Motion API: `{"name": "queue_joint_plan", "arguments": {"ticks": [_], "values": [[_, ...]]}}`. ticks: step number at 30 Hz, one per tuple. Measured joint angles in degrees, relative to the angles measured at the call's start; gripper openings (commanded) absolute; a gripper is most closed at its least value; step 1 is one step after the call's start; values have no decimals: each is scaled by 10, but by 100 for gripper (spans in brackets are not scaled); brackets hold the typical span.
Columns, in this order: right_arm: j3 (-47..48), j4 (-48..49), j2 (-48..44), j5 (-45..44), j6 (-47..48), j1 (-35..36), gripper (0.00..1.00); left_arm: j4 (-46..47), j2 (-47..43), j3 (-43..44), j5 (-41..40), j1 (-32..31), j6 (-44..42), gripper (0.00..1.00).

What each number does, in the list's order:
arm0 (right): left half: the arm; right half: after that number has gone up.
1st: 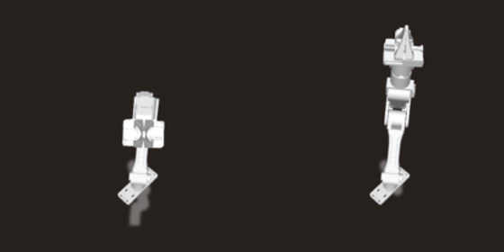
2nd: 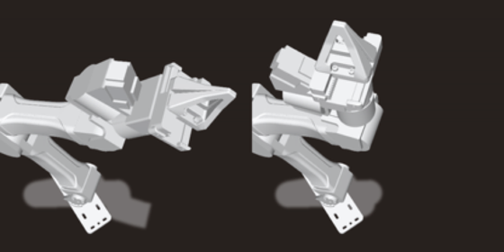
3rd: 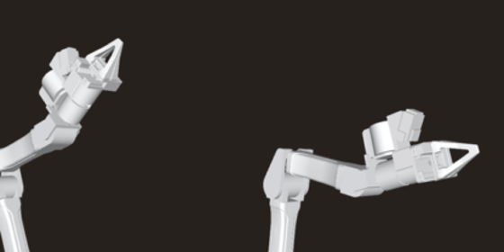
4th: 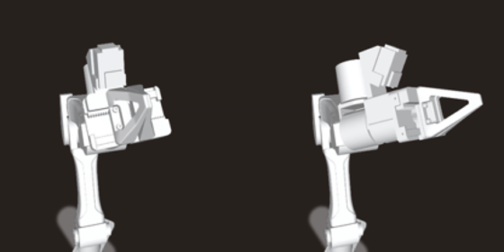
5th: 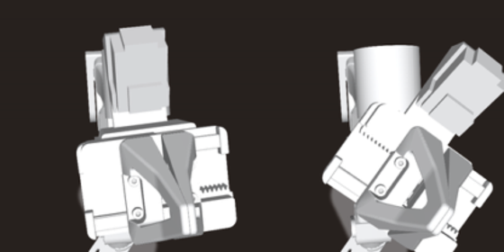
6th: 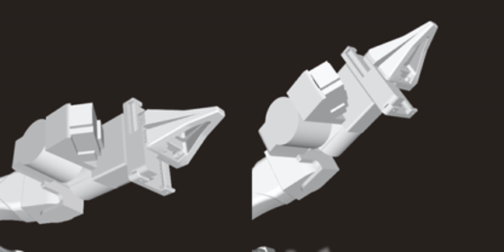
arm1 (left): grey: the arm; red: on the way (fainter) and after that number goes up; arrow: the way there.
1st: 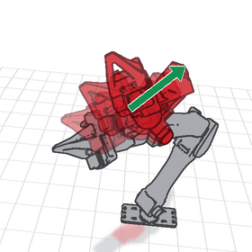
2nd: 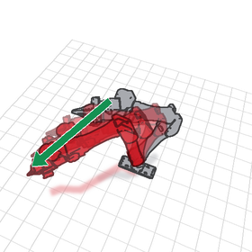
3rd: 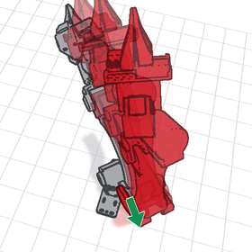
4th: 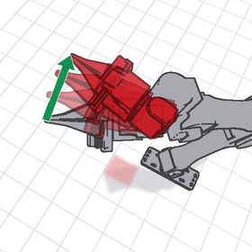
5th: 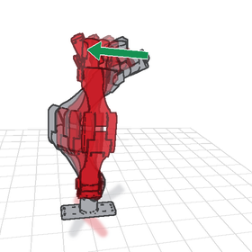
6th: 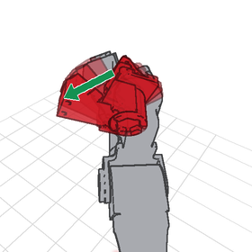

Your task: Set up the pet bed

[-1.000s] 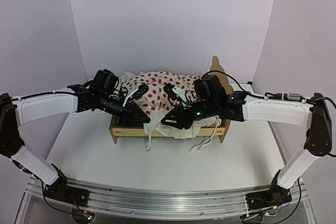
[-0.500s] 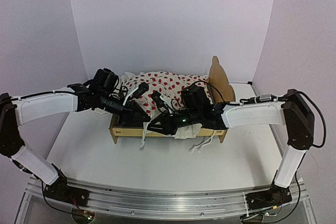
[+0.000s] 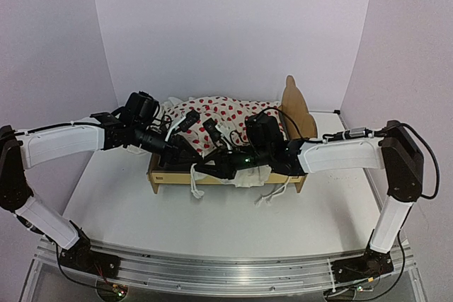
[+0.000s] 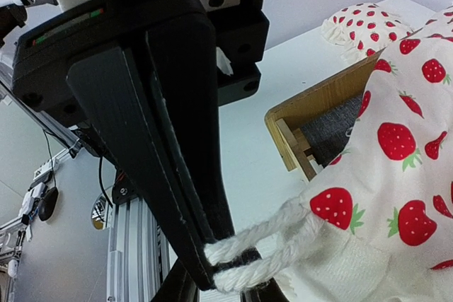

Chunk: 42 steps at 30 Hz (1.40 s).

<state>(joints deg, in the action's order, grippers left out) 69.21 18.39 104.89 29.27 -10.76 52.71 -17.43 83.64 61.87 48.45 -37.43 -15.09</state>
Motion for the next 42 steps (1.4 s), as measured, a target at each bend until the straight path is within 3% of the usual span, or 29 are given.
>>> {"name": "queue_joint_plan", "arguments": {"ticks": [5, 15, 21, 25, 33, 42], "values": [[-2, 4, 2, 7, -14, 0, 0, 2, 0, 0, -4, 5, 0, 0], [-22, 17, 2, -42, -31, 1, 0, -32, 0, 7, -6, 25, -29, 0], [-24, -39, -7, -100, -12, 1, 0, -84, 0, 19, -17, 47, -80, 0], [-24, -77, -18, -125, 3, 1, 0, -128, 0, 20, -44, 60, -135, 0], [-16, -147, -39, -152, 27, 1, 0, -161, -1, 70, -214, 67, -348, 0], [27, -167, -39, -159, 40, 5, 0, -188, -6, 129, -277, 63, -505, 0]]}}
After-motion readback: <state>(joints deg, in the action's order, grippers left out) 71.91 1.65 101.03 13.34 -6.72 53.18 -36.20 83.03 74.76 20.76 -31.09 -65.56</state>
